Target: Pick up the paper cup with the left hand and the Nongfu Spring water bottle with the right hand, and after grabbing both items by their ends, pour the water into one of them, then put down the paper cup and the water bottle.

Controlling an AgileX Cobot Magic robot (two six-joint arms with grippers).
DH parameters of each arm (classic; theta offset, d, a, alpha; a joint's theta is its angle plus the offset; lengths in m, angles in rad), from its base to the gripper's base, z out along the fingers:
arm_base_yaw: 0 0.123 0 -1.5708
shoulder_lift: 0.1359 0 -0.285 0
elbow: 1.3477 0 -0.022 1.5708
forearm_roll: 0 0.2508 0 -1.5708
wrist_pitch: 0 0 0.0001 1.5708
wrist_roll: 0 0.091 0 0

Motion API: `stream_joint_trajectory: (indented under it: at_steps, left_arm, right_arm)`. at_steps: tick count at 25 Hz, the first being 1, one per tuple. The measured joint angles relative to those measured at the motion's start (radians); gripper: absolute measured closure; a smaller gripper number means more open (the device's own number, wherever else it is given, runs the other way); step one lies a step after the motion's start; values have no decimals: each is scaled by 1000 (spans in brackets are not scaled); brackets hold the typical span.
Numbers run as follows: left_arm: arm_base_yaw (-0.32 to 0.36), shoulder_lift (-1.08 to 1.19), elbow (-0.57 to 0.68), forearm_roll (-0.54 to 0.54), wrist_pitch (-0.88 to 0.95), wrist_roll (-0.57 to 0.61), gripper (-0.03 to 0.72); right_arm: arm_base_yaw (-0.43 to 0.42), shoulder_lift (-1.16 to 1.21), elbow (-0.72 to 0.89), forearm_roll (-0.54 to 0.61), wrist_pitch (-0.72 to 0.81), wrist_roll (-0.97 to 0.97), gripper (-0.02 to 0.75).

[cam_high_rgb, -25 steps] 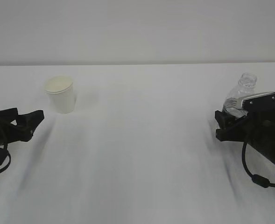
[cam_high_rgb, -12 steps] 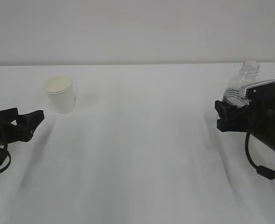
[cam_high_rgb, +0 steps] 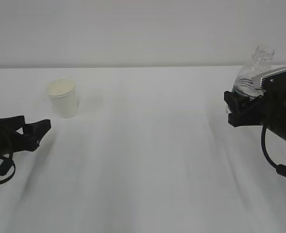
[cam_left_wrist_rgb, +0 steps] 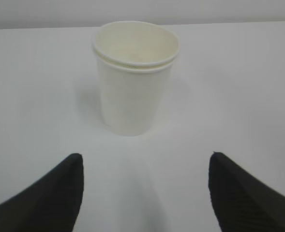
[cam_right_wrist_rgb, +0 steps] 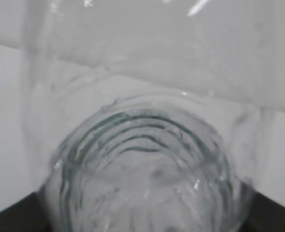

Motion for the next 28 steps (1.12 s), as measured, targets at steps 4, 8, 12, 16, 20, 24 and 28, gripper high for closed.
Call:
stream_joint_trajectory:
  at_steps: [4, 8, 12, 16, 20, 24, 28]
  left_arm:
    - [0, 35, -39, 13, 0, 0, 111]
    - [0, 39, -65, 13, 0, 1, 94]
    - [0, 40, -105, 20, 0, 1, 83]
    - [0, 40, -149, 35, 33, 1, 83]
    - [0, 62, -176, 44, 44, 1, 79]
    - [0, 99, -201, 64, 45, -17, 78]
    - [0, 139, -226, 76, 44, -45, 77]
  right_arm:
    - [0, -17, 0, -4, 29, 0, 280]
    - [0, -17, 0, -5, 33, 12, 280]
    - [0, -17, 0, -6, 35, 16, 280]
    - [0, -17, 0, -6, 35, 19, 280]
    - [0, -17, 0, -6, 35, 19, 280]
    - [0, -17, 2, -6, 35, 19, 280]
    - [0, -17, 2, -6, 35, 21, 280]
